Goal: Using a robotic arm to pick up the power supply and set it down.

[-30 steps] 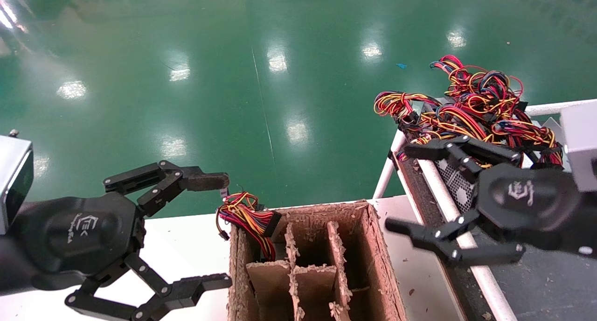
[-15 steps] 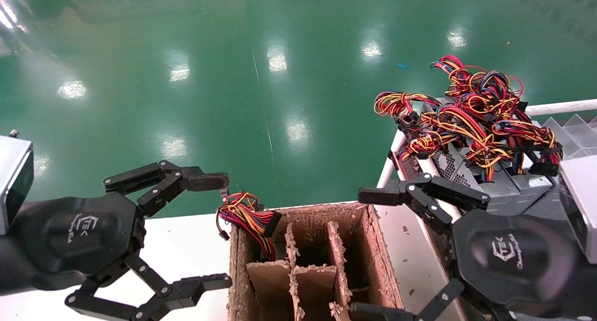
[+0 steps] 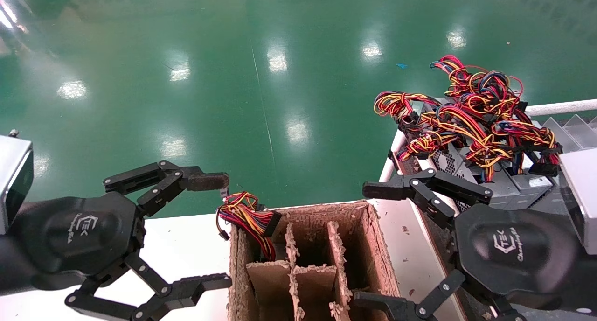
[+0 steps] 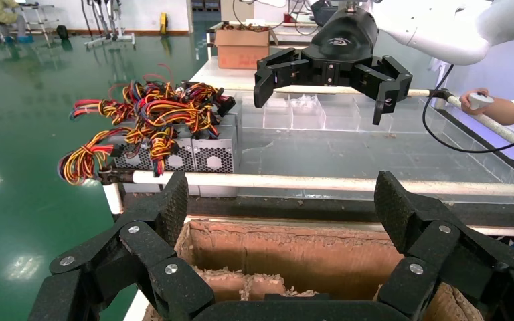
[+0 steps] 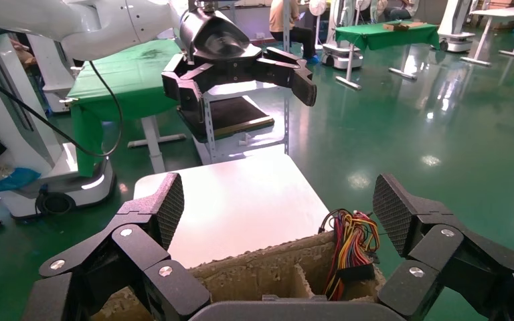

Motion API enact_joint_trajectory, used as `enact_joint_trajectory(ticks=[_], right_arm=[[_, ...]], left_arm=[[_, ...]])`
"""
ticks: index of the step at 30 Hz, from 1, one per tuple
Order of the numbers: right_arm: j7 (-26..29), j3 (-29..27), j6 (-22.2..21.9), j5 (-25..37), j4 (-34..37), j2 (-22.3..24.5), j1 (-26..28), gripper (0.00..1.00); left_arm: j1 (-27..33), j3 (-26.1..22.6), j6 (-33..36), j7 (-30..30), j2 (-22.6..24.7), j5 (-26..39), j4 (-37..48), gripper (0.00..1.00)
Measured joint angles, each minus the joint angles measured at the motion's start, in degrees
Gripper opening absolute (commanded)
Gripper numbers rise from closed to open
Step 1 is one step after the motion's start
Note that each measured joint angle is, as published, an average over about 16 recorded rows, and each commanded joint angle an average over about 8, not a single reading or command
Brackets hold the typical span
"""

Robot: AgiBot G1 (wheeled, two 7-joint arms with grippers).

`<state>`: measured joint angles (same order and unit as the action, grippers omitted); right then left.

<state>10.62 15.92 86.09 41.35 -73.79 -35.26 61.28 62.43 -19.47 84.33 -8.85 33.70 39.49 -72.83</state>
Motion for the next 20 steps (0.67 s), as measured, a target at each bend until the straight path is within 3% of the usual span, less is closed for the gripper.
enact_joint_trajectory(ticks=[20], right_arm=[[0.09,0.08,-0.31,0.39,0.16,0.18,0.20,1.00]], left_arm=[[0.00,0.00,0.00,0.00,0.00,0.00,0.00,1.00]])
